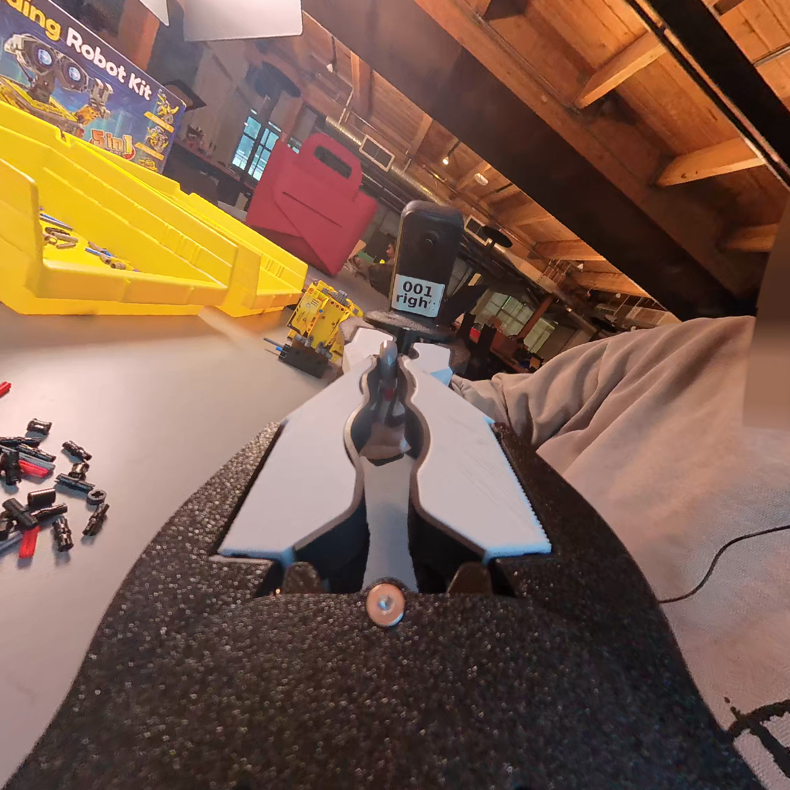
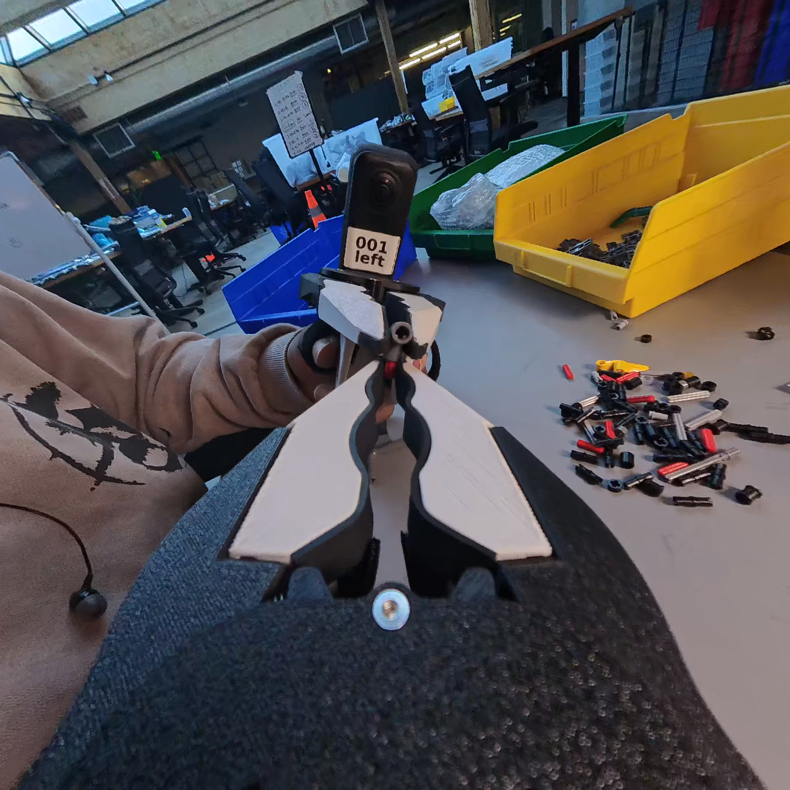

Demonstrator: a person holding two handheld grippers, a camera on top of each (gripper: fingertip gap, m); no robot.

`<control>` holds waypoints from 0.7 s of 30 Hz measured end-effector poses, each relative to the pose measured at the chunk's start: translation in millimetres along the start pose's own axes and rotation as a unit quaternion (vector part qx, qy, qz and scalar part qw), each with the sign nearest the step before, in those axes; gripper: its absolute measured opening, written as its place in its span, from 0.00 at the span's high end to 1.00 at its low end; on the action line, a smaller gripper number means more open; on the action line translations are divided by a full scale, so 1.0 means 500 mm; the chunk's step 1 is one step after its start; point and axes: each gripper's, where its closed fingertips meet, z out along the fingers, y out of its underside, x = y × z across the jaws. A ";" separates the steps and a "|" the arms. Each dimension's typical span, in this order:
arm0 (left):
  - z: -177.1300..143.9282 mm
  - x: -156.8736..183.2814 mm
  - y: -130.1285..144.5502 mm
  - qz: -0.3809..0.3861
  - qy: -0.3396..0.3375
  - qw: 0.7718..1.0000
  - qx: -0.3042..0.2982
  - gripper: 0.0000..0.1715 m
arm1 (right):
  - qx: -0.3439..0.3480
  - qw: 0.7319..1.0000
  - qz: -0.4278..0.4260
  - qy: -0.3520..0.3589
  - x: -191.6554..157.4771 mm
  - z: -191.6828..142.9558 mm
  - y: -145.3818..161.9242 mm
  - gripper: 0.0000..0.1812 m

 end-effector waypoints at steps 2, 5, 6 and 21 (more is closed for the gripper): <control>0.001 -0.004 0.014 0.008 -0.009 1.000 -0.026 0.96 | -0.013 1.000 -0.006 -0.008 0.004 -0.004 0.013 0.99; 0.002 -0.010 0.034 0.034 -0.024 0.997 -0.067 0.93 | -0.055 0.997 -0.062 0.009 0.015 -0.011 0.043 0.99; 0.002 -0.010 0.038 0.042 -0.025 0.996 -0.077 0.94 | -0.065 0.995 -0.074 0.008 0.014 -0.013 0.050 1.00; 0.008 -0.009 0.040 0.092 -0.042 0.992 -0.077 0.96 | -0.050 0.998 -0.037 -0.015 0.006 -0.017 0.051 0.99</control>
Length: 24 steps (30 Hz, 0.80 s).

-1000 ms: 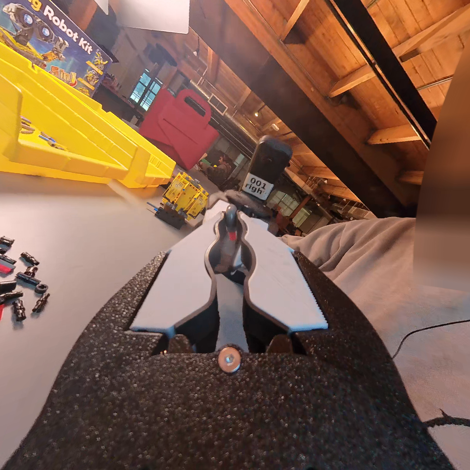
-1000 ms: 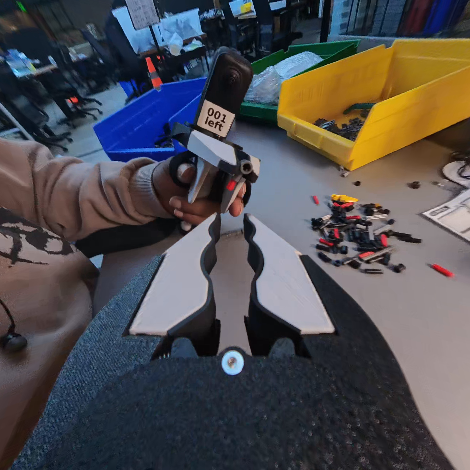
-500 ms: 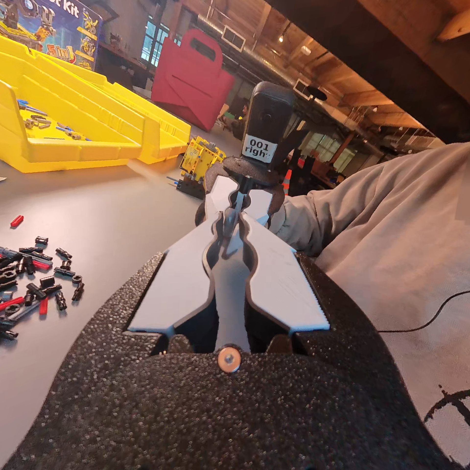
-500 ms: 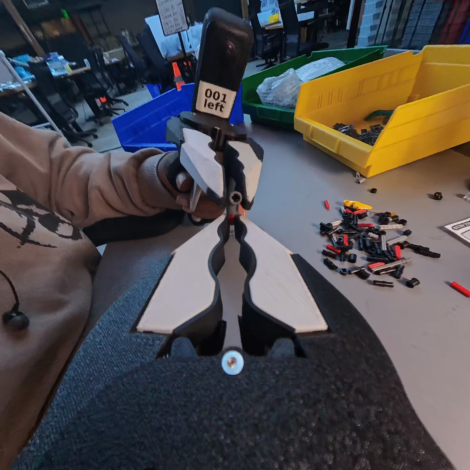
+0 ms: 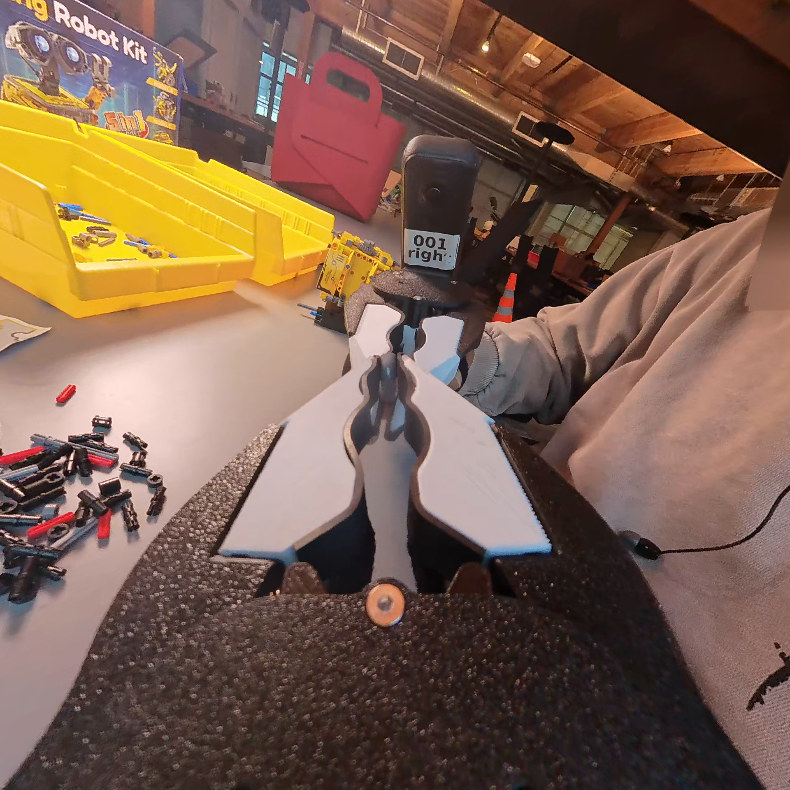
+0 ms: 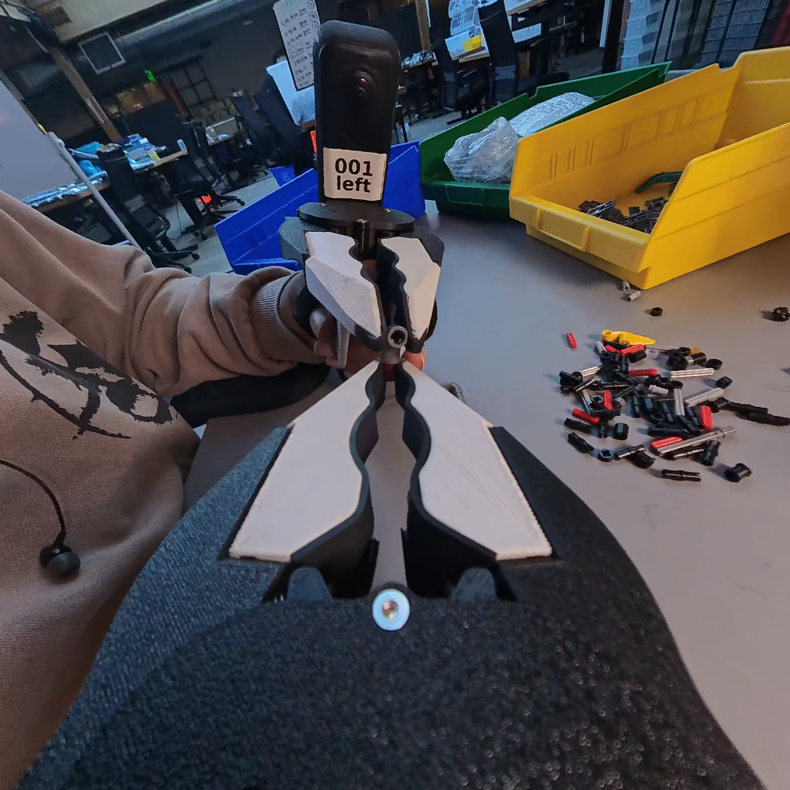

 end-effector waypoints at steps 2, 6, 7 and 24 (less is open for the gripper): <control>-0.001 0.008 -0.006 -0.002 0.006 1.000 0.006 0.97 | 0.003 1.000 -0.012 -0.005 -0.006 -0.002 -0.005 1.00; -0.002 0.015 -0.011 -0.001 0.007 1.000 0.004 0.97 | -0.001 0.999 -0.034 -0.017 -0.016 -0.008 -0.008 1.00; -0.003 0.015 -0.011 0.001 0.006 1.000 0.001 0.97 | 0.002 0.999 -0.032 -0.021 -0.016 -0.009 -0.008 1.00; 0.009 0.015 -0.002 0.071 -0.020 0.994 -0.075 0.97 | -0.046 0.988 -0.149 0.018 -0.002 -0.051 0.003 1.00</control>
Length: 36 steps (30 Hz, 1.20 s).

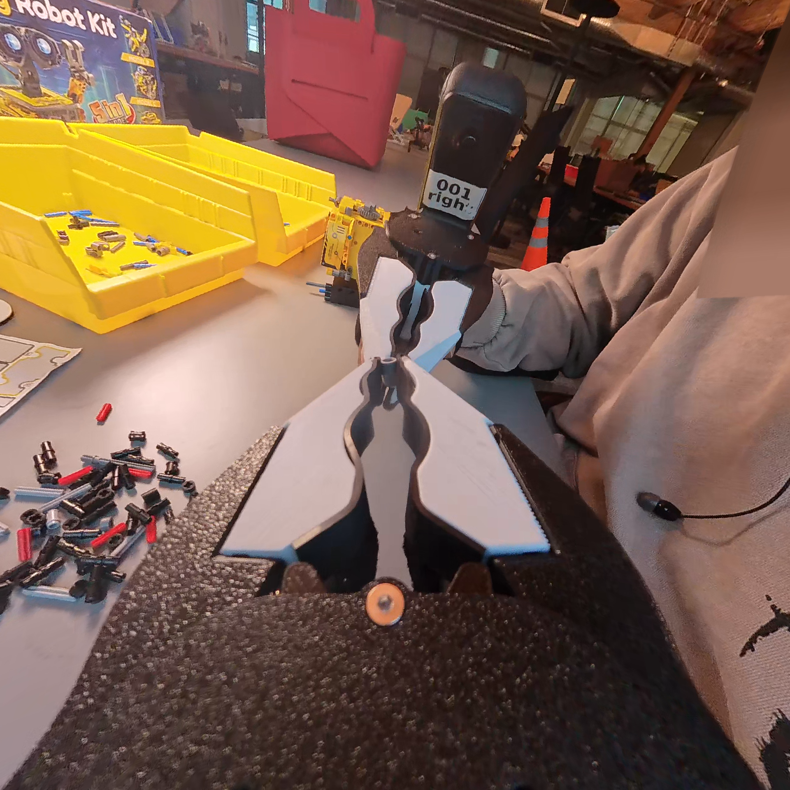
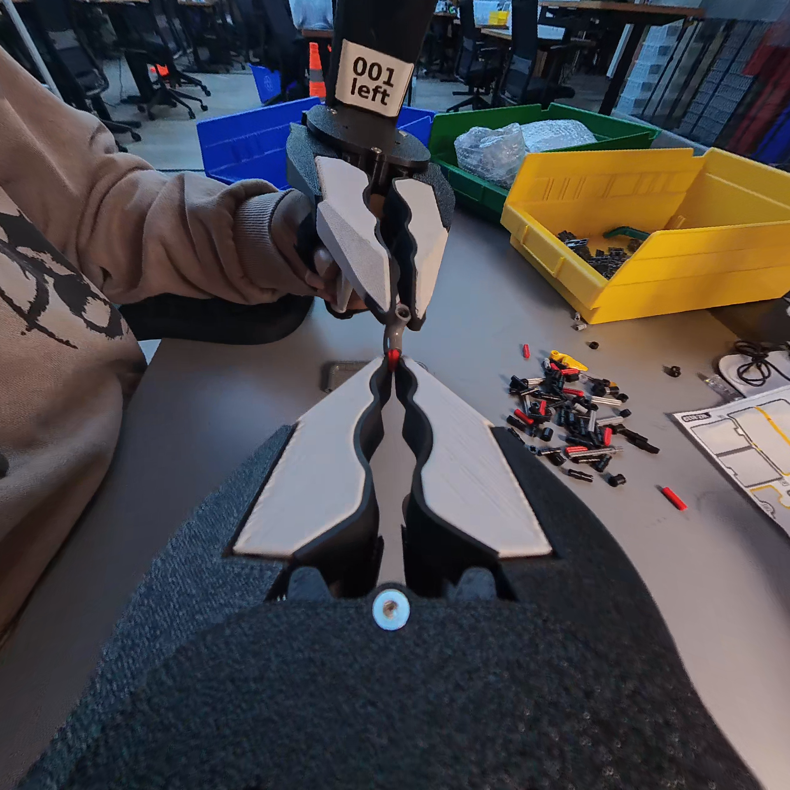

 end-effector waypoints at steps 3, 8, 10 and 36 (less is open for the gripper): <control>0.001 0.001 0.002 0.009 -0.004 1.000 -0.011 0.97 | -0.005 1.000 -0.012 0.002 0.000 -0.004 0.001 1.00; 0.006 -0.005 0.006 0.005 -0.012 1.000 -0.011 0.96 | -0.005 1.000 -0.012 0.008 0.003 -0.002 0.006 1.00; 0.010 -0.007 0.012 -0.001 -0.011 1.000 -0.007 0.96 | -0.002 1.000 0.003 0.011 0.006 0.004 0.013 1.00; 0.006 0.001 0.055 0.066 -0.044 0.990 -0.121 0.96 | -0.056 0.992 -0.104 0.043 -0.007 0.027 0.036 1.00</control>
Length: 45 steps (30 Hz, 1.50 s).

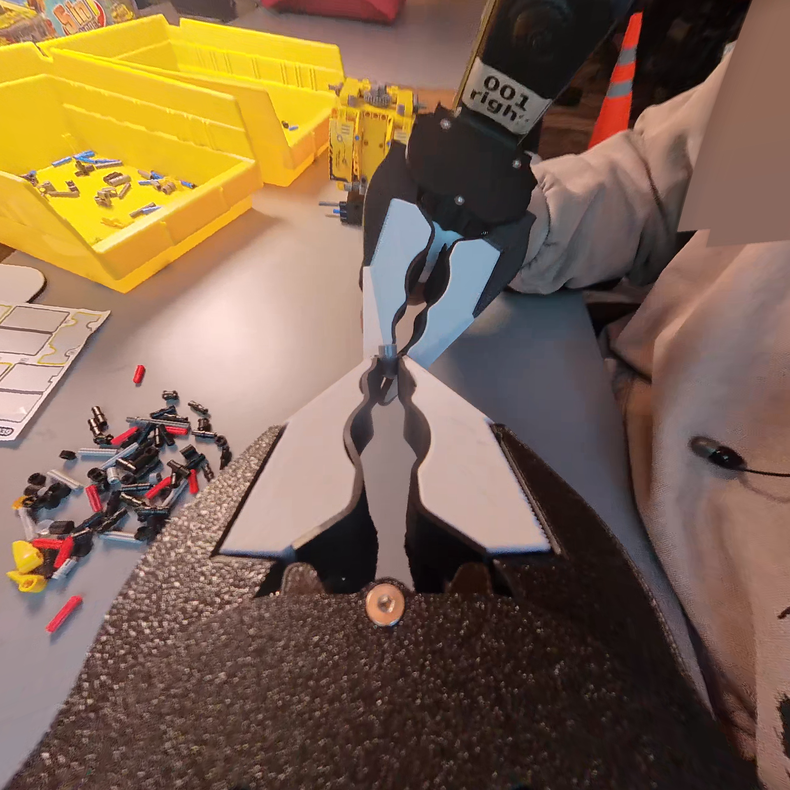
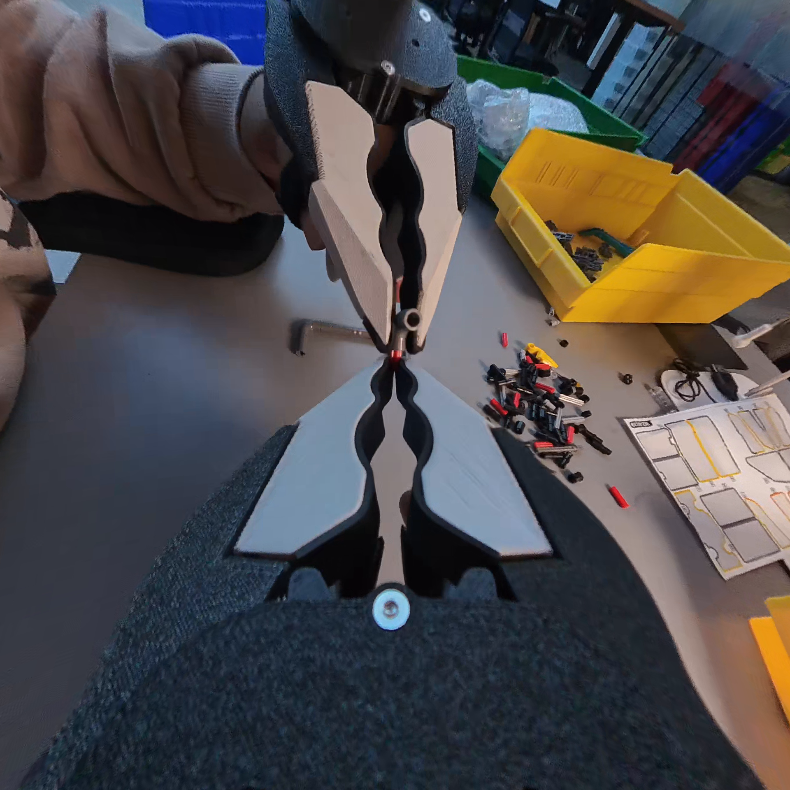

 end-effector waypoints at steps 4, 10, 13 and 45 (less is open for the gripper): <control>-0.038 -0.044 -0.033 -0.051 -0.027 0.996 0.061 0.96 | -0.016 1.000 -0.018 0.000 0.005 -0.012 0.009 1.00; -0.079 -0.096 -0.044 -0.029 -0.085 0.994 0.065 0.96 | -0.016 0.999 0.029 0.038 0.061 -0.033 0.039 1.00; -0.077 -0.127 -0.033 -0.060 -0.094 0.992 0.066 0.96 | -0.040 0.995 0.054 0.069 0.099 -0.034 0.077 1.00; 0.028 -0.090 0.035 -0.120 -0.078 0.989 0.033 0.96 | -0.093 0.987 -0.026 0.132 0.083 0.033 0.061 1.00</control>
